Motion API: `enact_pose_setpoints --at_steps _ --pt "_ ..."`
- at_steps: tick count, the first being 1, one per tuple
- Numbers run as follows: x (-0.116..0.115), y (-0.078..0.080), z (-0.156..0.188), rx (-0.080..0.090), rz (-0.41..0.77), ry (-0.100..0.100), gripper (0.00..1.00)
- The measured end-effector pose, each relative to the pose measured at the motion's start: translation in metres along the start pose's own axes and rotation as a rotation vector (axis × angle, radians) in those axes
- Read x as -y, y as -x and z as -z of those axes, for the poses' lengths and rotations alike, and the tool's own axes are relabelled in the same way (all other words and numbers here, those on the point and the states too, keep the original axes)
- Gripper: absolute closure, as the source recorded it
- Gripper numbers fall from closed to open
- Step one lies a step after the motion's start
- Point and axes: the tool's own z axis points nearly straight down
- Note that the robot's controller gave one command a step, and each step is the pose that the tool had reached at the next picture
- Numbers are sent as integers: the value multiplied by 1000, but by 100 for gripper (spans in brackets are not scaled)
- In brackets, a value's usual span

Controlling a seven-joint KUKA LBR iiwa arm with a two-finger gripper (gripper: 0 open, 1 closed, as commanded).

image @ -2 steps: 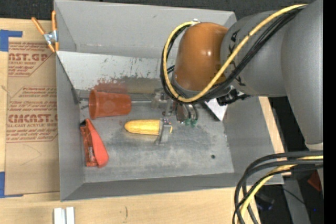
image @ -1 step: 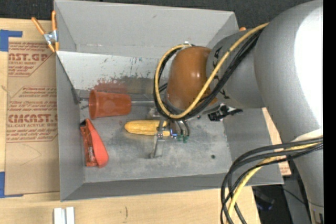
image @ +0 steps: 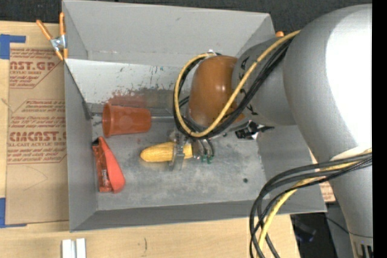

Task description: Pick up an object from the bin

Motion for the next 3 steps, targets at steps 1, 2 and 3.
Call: enact_pose_setpoints --at_steps 1,2,3 --pt "0 1 3 -1 1 0 100" --pt "0 0 10 -4 2 -1 100" --pt "0 -1 23 -5 2 -1 100"
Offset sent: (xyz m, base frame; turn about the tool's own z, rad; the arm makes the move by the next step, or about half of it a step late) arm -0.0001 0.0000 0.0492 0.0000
